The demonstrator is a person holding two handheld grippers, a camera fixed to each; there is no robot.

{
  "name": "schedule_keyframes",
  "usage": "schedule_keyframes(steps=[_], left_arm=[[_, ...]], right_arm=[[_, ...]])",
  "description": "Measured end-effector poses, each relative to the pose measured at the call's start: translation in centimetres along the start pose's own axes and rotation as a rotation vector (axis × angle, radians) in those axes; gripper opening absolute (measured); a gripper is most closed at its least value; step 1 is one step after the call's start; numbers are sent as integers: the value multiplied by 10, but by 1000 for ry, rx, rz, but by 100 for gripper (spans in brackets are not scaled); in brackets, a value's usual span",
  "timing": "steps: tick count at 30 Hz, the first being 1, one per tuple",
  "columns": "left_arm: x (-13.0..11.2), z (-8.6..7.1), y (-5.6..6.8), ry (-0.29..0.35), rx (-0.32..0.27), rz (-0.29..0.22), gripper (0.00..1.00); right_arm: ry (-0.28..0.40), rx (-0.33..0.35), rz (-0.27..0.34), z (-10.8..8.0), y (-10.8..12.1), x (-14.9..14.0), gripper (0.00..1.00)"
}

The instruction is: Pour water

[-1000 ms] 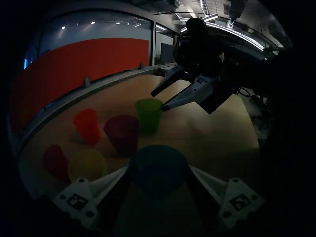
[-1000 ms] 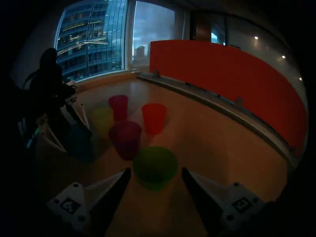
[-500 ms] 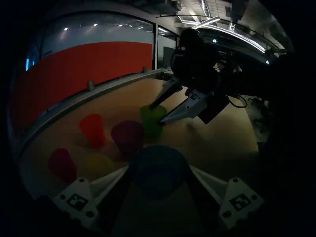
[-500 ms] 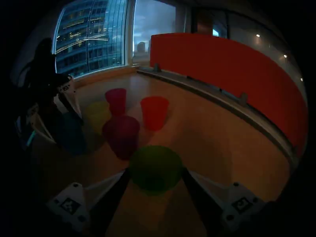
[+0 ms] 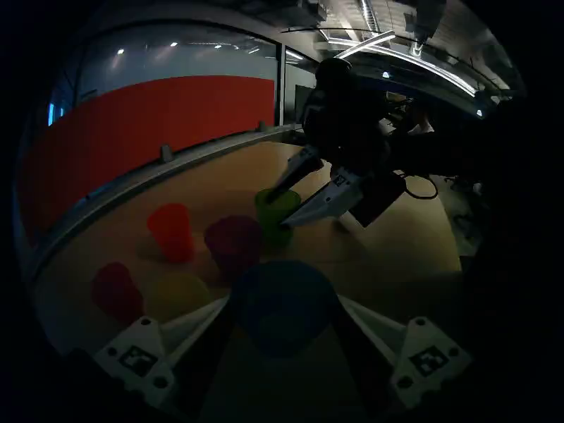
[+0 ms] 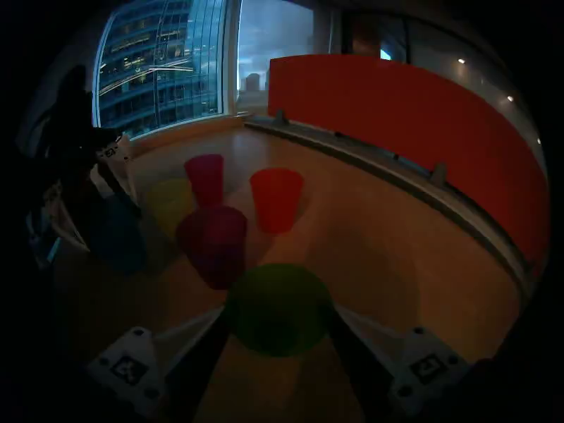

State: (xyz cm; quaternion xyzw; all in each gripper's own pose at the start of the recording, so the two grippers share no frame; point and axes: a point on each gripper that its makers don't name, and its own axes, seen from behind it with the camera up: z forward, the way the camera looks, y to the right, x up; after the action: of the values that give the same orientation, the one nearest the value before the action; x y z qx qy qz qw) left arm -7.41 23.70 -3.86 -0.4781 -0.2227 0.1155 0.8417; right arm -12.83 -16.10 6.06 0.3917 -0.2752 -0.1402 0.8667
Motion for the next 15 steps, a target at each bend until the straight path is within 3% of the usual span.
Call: schedule_keyframes(steps=[9, 15], left_arm=[[3, -4, -3, 15, 19, -9, 88], [12, -8, -4, 41, 34, -17, 88]], right_arm=[[9, -3, -8, -4, -1, -1, 94], [53, -12, -8, -18, -4, 14, 93]])
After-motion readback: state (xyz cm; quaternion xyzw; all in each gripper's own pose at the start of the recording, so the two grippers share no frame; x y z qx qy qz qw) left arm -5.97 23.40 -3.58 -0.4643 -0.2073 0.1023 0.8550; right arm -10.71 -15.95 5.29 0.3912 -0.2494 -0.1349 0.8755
